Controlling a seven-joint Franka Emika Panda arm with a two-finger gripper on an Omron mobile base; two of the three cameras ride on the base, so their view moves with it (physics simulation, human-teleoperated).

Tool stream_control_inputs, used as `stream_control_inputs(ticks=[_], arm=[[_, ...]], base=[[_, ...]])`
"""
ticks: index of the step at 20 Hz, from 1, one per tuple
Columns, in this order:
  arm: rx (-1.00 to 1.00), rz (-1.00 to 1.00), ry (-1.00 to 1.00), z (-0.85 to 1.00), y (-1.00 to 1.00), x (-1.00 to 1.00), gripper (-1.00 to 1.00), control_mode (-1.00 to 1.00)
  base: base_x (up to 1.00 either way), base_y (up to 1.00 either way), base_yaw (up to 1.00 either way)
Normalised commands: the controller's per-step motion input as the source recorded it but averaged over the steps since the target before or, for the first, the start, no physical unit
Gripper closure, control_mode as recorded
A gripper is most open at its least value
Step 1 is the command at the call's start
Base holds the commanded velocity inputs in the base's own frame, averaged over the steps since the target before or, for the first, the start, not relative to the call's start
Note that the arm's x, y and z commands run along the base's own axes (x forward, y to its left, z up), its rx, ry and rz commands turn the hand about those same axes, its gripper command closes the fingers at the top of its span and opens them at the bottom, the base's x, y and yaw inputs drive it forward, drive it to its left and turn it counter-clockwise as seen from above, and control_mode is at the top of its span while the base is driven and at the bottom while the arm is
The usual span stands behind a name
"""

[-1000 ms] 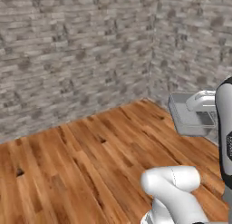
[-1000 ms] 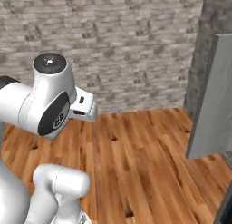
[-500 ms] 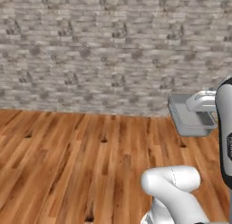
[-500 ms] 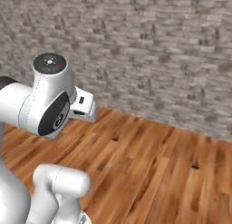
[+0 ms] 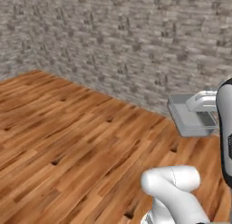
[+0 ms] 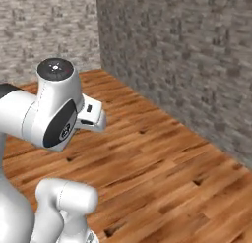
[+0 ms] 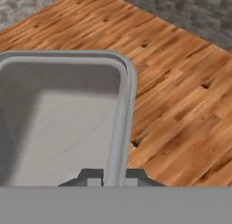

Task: Retrieve the tupperware and aluminum foil from the cabinet and place them on the dining counter near the plate with chicken drumstick and broccoli to prepare for storing leftovers.

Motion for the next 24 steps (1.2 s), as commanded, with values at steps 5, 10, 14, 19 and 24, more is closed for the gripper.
stream_control_inputs(ticks=[5, 10, 14, 19, 24], arm=[[0.0, 0.0, 0.0, 0.0, 0.0, 0.0, 1.0, 1.0], [0.0, 0.0, 0.0, 0.0, 0.0, 0.0, 1.0, 1.0], [0.0, 0.0, 0.0, 0.0, 0.0, 0.0, 1.0, 1.0], [0.0, 0.0, 0.0, 0.0, 0.0, 0.0, 1.0, 1.0], [0.0, 0.0, 0.0, 0.0, 0.0, 0.0, 1.0, 1.0]], base=[[0.87, 0.0, 0.78], [0.93, 0.0, 0.76], [0.91, 0.0, 0.77], [0.86, -0.06, 0.8], [0.85, -0.14, 0.8]])
